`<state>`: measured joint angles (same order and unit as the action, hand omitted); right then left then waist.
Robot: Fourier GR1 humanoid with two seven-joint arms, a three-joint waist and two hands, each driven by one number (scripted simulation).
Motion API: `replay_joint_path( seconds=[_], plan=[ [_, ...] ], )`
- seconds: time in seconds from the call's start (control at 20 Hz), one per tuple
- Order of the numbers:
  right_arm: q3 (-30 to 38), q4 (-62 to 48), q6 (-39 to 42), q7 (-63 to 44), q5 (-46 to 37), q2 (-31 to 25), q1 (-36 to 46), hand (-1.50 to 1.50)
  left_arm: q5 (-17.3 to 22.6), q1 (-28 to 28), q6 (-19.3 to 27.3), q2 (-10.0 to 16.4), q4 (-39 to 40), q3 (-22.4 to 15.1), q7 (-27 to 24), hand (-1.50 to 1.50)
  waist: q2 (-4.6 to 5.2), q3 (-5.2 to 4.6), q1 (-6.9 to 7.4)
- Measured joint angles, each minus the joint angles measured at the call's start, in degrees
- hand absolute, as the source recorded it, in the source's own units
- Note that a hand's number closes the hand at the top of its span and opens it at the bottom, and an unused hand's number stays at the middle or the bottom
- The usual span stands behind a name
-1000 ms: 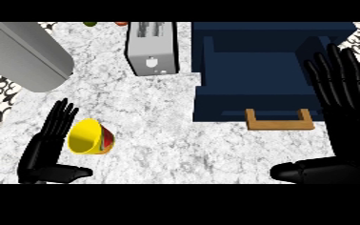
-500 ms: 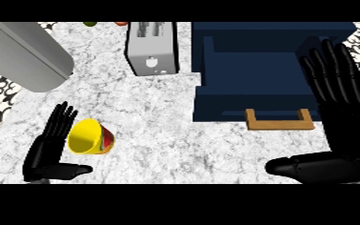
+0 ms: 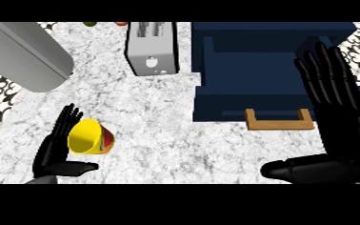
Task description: Pick up the cup, place it into the drawer and close the drawer
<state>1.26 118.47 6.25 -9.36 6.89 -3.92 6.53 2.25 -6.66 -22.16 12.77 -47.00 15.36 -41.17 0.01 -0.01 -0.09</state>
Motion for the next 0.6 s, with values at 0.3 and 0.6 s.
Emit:
replay_joint_path(
  seconds=[0.3,0.6],
  plan=[
    [0.59,0.30,0.00,-1.05,0.81,-0.29,0.48,-1.50,-1.26,-4.14,0.79,0.88,8.01,-0.76,-3.72,-1.50,0.02,-0.01,-0.12],
    [0.49,0.60,0.63,0.45,0.59,-0.16,-1.21,-1.50,-0.20,-7.31,0.44,1.33,13.02,-0.51,-4.80,-1.50,0.04,-0.01,-0.18]
  ],
)
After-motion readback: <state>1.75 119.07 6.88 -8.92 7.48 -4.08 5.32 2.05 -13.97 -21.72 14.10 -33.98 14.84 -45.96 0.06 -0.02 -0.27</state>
